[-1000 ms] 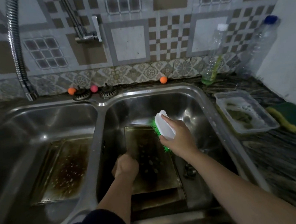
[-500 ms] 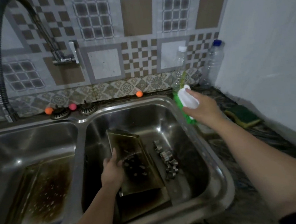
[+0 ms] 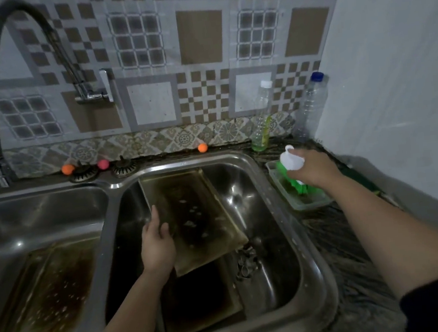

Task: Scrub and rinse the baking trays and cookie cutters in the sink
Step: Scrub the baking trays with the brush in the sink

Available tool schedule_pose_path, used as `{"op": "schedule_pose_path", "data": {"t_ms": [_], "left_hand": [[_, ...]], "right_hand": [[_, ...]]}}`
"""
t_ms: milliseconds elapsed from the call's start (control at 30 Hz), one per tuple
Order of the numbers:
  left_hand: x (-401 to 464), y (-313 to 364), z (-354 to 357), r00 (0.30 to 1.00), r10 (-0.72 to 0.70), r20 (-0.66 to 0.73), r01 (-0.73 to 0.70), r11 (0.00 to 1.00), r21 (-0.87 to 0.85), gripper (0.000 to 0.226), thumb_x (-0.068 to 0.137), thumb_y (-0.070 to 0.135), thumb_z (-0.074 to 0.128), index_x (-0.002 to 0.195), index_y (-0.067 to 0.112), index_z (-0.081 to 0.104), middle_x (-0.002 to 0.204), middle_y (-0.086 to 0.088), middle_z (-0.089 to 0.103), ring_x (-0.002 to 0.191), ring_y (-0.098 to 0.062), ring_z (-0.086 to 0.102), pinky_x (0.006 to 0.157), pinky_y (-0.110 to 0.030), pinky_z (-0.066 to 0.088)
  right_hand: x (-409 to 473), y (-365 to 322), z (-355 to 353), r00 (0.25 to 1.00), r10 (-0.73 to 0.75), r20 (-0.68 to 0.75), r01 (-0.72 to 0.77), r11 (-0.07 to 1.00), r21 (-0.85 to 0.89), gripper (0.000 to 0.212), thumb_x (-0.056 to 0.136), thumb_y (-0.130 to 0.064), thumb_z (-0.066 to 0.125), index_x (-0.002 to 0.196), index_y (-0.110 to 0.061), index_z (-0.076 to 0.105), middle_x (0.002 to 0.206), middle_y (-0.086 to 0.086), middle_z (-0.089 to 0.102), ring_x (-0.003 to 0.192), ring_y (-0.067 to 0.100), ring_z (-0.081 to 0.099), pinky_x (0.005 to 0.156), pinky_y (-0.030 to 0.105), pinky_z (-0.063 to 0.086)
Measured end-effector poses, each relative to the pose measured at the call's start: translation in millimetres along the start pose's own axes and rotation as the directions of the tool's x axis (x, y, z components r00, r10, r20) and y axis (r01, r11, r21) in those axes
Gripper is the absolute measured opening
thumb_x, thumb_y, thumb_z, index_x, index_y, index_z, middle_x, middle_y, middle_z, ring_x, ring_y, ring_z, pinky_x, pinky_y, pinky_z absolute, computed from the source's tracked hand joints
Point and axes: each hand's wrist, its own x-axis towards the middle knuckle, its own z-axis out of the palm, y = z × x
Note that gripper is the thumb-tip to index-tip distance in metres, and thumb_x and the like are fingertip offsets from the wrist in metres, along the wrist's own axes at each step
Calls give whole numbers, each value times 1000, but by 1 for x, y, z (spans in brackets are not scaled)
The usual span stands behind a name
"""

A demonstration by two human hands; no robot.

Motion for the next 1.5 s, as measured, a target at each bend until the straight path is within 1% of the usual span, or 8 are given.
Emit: {"op": "schedule_pose_path", "data": {"t_ms": [167, 367, 567, 800, 967, 1067, 1167, 1500], "left_hand": [[4, 13, 4, 998, 45, 36, -40, 990, -139, 52, 101, 27, 37, 147, 46, 22, 132, 2, 48, 114, -11, 51, 103, -37, 41], [-6, 30, -1, 981, 158, -110, -165, 984, -63, 51, 102, 17, 35, 150, 27, 22, 132, -1, 46, 108, 0, 41, 82, -10, 28], [-20, 30, -6, 949, 314, -41, -316, 947, -58, 55, 99, 0, 35, 149, 22, 27, 128, 11, 43, 100, 34, 36, 81, 9, 26], [7, 11, -43, 968, 178, -174, -193, 979, -70, 50, 102, 9, 32, 149, 26, 27, 137, 5, 44, 116, 1, 38, 88, -14, 30], [-19, 8, -16, 910, 411, -60, -410, 912, 28, 57, 94, 4, 40, 146, 26, 35, 131, 11, 45, 117, 1, 46, 92, -8, 32], [-18, 17, -4, 915, 394, -84, -395, 919, -1, 58, 95, 3, 41, 148, 25, 33, 130, 8, 47, 110, 9, 43, 87, -3, 32], [1, 21, -14, 923, 312, -224, -321, 947, -7, 55, 95, -2, 42, 147, 17, 35, 125, -2, 51, 106, -4, 49, 81, -8, 32], [-17, 35, 5, 878, 472, -75, -465, 880, 100, 56, 93, 23, 35, 148, 28, 31, 133, 8, 47, 110, 2, 48, 91, -20, 40]], "right_hand": [[-39, -69, 15, 981, -184, -69, 194, 960, 200, 68, 84, -37, 67, 145, -40, 36, 141, 4, 48, 120, 27, 52, 84, 30, 45], [-111, -131, 109, 886, -461, -40, 449, 836, 315, 70, 84, -39, 63, 146, -42, 31, 132, -3, 48, 121, 16, 48, 99, 30, 42], [-58, -198, 110, 890, -435, -135, 455, 861, 227, 66, 88, -40, 58, 146, -44, 27, 123, 5, 50, 111, 23, 52, 92, 32, 44], [-147, -166, 137, 804, -594, 24, 555, 764, 329, 69, 86, -38, 59, 143, -55, 23, 125, -6, 51, 114, 14, 51, 91, 25, 44], [-83, -178, 121, 886, -454, -91, 461, 845, 269, 69, 86, -33, 61, 145, -46, 28, 128, 2, 54, 114, 19, 54, 86, 25, 42], [-52, -184, 108, 917, -387, -97, 397, 861, 319, 69, 87, -32, 62, 147, -42, 28, 137, 6, 51, 119, 23, 52, 93, 32, 45], [-98, -160, 126, 902, -431, -32, 417, 848, 327, 72, 85, -35, 64, 146, -45, 28, 133, 3, 53, 118, 19, 52, 94, 27, 43], [-23, -132, 78, 957, -274, -99, 288, 939, 189, 67, 91, -35, 59, 149, -36, 27, 144, 10, 45, 126, 28, 46, 89, 30, 40]]}}
